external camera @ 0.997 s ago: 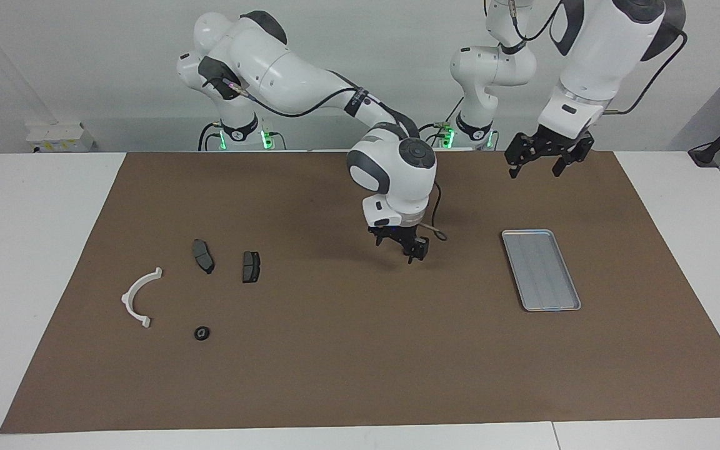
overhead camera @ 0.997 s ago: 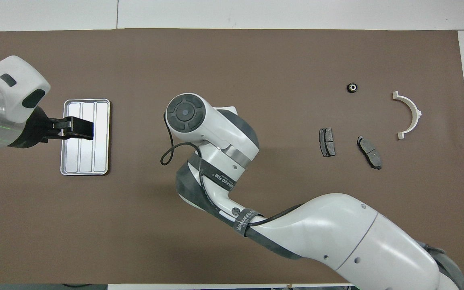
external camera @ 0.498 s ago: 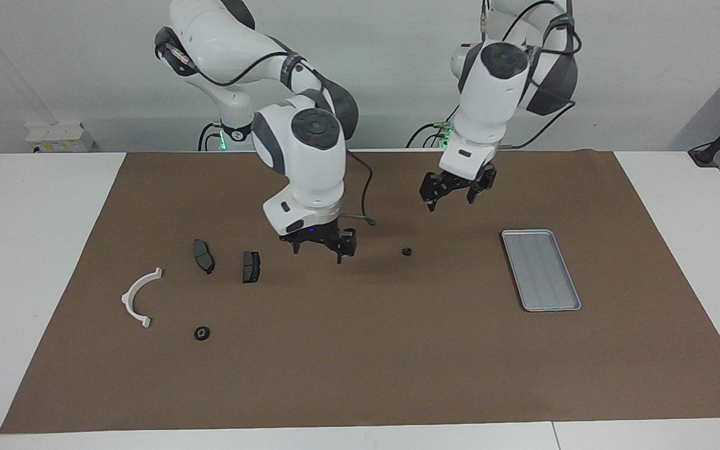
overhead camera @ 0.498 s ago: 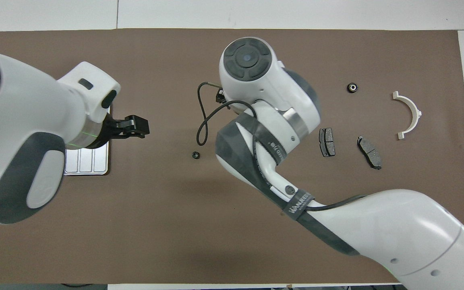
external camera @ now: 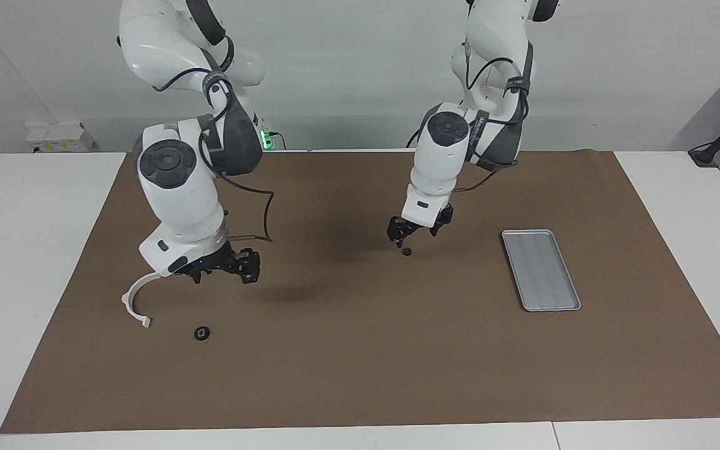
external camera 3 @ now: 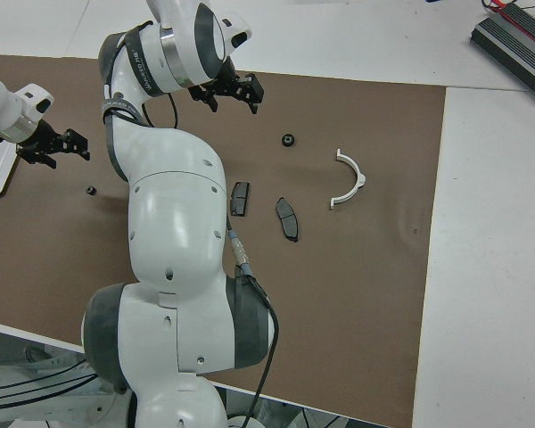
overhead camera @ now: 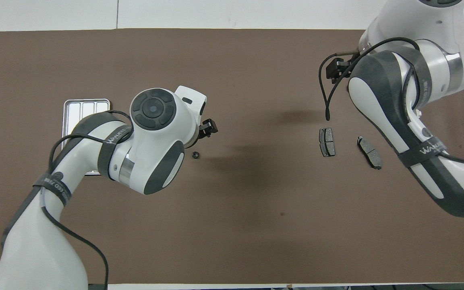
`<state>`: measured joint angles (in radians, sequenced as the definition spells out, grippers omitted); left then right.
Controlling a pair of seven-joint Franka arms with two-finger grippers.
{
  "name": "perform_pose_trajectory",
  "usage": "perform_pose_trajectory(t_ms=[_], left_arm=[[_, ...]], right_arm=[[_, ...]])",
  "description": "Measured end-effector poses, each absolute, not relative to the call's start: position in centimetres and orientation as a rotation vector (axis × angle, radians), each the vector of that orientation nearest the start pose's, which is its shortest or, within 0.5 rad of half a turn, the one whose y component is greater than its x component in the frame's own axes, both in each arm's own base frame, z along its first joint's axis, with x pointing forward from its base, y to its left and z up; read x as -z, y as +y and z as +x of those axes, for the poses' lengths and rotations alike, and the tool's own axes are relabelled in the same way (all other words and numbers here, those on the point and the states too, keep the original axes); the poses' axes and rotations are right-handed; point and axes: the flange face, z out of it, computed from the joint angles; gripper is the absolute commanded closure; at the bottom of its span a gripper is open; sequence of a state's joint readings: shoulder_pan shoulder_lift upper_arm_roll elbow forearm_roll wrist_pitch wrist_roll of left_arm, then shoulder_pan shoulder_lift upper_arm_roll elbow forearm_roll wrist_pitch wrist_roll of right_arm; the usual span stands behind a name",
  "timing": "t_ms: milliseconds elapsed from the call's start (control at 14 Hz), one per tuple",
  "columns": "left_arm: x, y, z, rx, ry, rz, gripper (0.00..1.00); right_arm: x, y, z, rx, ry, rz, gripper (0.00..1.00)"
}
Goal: Pick bearing gear from pile to tray
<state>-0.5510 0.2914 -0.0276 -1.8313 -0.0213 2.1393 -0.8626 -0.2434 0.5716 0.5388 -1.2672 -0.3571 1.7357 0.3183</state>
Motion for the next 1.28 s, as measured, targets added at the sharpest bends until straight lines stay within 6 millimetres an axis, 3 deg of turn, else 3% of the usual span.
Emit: perform_pose_trajectory(t_ms=[142, 285, 356, 570, 854, 1282], left_arm=[[-34.8, -34.8, 52.3, -0.019, -0.475, -3.130, 0.00], [-33.5, -34.2, 52.0, -0.019, -0.482, -3.126, 0.00], [-33.0, -34.0, 51.8, -0.023, -0.480, -3.123, 0.06], [-32.2, -33.6, 51.3, -0.026, -0.470, -3.122, 0.26], [-30.9, -32.9, 50.1, -0.032, -0.412, -3.126, 0.31], [-30.6, -32.8, 49.9, 0.025, -0.405, -3.157, 0.33]], right_arm=[[-43.3, 6.4, 70.4, 0.004, 0.077, -3.206, 0.00], [-40.9, 4.4, 70.4, 0.012, 0.107, -3.197, 0.00], [-39.9, 3.8, 70.4, 0.016, 0.115, -3.192, 0.00], [-37.1, 2.9, 70.4, 0.026, 0.112, -3.192, 0.00], [-32.7, 2.0, 71.2, 0.050, 0.094, -3.185, 0.00], [-29.3, 1.3, 71.8, 0.101, 0.106, -3.156, 0.00]])
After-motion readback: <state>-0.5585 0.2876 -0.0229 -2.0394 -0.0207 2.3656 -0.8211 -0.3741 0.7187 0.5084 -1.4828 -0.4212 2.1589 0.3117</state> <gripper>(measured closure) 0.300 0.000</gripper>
